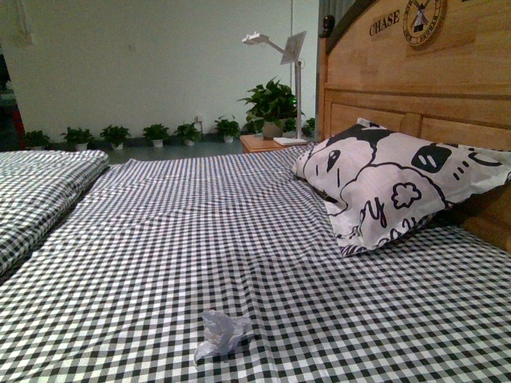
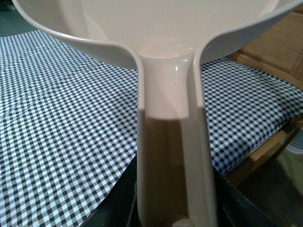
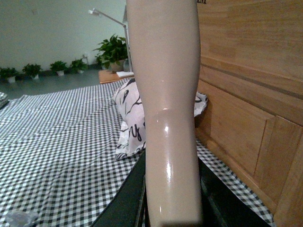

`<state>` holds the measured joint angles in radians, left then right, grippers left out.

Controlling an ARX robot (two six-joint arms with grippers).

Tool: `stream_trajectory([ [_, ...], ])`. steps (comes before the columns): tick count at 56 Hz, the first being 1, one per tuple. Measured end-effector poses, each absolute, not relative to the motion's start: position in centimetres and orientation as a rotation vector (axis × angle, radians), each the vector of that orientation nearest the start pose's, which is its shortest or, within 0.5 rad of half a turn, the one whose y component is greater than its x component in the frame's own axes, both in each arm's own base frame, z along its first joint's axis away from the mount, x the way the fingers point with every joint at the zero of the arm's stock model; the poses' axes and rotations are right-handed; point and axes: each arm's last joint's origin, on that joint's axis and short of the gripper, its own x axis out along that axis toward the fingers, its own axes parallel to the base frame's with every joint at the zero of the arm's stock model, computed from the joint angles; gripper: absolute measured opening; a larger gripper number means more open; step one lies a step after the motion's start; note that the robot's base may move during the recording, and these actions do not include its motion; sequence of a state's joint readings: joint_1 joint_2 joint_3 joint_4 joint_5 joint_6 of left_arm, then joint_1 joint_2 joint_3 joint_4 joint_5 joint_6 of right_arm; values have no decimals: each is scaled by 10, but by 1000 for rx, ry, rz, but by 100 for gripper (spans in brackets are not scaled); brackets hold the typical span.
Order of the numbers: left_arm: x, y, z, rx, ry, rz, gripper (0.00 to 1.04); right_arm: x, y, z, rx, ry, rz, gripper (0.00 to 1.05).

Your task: Clean up trash

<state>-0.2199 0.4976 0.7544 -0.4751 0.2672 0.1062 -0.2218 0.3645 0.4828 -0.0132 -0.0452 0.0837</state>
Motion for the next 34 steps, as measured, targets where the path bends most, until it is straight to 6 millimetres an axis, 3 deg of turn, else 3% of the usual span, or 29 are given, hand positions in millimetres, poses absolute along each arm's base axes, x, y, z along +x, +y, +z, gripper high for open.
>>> stream_trajectory([
  [18, 99, -30, 329, 100, 193, -488, 27, 103, -22, 296, 70, -111, -172, 21],
  [25, 103, -32, 328, 127, -11, -148, 27, 104, -22, 297, 91, -88, -197, 21],
  [29, 102, -18, 335, 104, -62, 136, 27, 106, -23, 309, 103, -96, -191, 21],
  [34, 105, -5, 337, 115, -75, 157, 27, 112, -23, 331, 102, -111, -147, 21],
])
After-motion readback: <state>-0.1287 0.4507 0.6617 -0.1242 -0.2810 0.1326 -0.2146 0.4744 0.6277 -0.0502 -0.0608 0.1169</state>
